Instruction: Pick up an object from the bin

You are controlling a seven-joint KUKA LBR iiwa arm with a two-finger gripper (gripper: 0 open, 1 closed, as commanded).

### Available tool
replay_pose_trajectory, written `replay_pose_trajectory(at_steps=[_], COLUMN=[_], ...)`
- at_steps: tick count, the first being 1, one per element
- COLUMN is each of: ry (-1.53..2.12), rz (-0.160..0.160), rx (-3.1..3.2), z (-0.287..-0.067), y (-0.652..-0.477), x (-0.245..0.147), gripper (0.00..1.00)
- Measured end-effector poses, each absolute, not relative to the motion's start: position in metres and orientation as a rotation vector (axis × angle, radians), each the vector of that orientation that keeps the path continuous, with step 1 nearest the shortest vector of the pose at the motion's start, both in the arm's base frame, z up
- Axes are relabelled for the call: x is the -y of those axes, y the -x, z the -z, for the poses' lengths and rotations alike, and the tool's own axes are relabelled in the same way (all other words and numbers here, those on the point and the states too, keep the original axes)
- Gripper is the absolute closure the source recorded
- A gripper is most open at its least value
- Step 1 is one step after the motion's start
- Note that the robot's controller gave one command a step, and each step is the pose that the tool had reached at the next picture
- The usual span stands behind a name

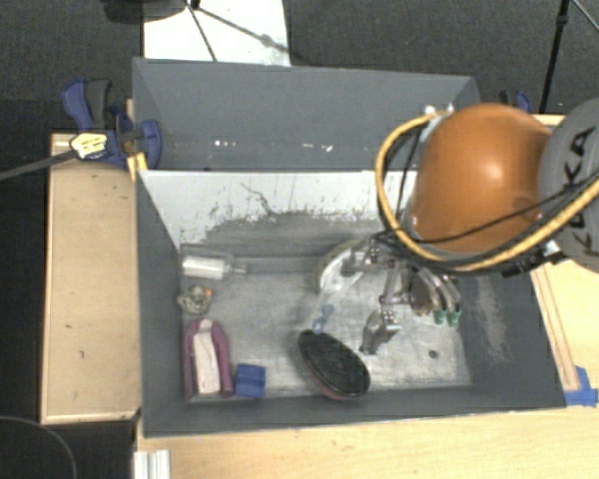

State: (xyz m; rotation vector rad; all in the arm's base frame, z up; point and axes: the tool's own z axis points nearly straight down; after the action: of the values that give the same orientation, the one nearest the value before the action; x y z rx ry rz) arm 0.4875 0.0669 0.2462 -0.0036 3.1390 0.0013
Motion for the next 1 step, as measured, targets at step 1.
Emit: replay_pose_trajectory(at_steps=[1], ry=[-0.029], rz=[0.000], rx=[-3.147], z=[-0.1178], y=[-0.4769], x=[-0.0999], gripper=[0.00])
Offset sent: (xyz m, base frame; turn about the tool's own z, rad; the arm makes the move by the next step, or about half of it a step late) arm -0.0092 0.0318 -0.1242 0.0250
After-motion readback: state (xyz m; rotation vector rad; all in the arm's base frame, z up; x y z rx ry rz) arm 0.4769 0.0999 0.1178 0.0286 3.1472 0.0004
